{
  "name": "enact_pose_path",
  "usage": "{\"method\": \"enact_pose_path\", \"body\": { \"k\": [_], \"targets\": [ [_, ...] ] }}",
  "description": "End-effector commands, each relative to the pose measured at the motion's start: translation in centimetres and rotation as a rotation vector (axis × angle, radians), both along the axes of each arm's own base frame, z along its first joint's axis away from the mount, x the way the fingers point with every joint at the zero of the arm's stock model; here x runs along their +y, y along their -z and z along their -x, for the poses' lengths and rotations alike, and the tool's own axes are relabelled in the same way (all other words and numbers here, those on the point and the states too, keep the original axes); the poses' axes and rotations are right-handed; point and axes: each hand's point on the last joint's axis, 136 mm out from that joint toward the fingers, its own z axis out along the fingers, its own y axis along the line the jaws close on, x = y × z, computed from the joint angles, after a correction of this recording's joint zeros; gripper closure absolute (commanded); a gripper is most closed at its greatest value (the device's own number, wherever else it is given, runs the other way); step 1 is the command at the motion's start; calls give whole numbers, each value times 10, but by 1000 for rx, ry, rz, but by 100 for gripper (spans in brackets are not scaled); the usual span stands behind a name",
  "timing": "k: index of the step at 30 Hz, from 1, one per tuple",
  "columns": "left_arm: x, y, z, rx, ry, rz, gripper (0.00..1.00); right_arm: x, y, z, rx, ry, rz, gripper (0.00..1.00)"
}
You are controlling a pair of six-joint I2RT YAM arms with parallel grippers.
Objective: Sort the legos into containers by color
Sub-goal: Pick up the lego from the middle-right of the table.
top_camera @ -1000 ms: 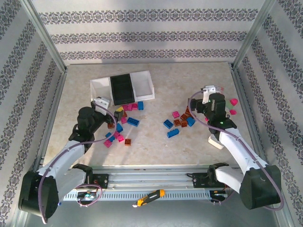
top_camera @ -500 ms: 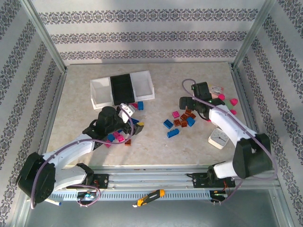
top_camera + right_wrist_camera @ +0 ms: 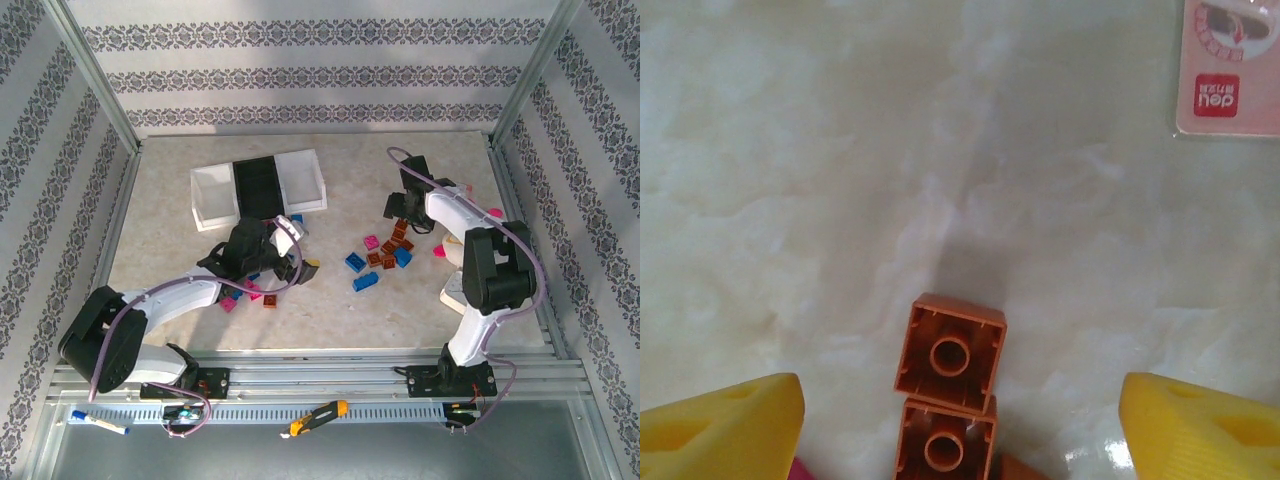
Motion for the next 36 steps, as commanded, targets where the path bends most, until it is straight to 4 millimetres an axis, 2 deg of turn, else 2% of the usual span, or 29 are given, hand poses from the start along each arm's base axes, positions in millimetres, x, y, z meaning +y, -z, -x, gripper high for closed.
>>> {"method": "enact_pose_path", "body": {
  "k": [1, 7, 14, 20, 25, 31, 36],
  "targets": [
    [-16, -25, -6, -70, 44, 54, 1, -1, 6, -3, 28, 70, -23, 26],
    [-15, -21, -9, -72, 30, 46, 1, 6, 28, -7, 83, 101, -68, 34],
    [-13, -17, -8, -71, 18, 41, 1, 8, 41, -16, 103, 125, -80, 57],
    [-11, -15, -10, -76, 5, 44, 1, 7, 36, -15, 96, 131, -76, 68],
    [-7, -13, -10, -68, -28, 47, 1, 18, 13, -15, 52, 71, -94, 69],
    [6, -9, -5, -48, -84, 49, 1, 66, -33, -28, -71, -72, -112, 68],
    [22, -8, 2, -44, -142, 35, 1, 136, -72, -49, -218, -228, -156, 69]
  ]
}}
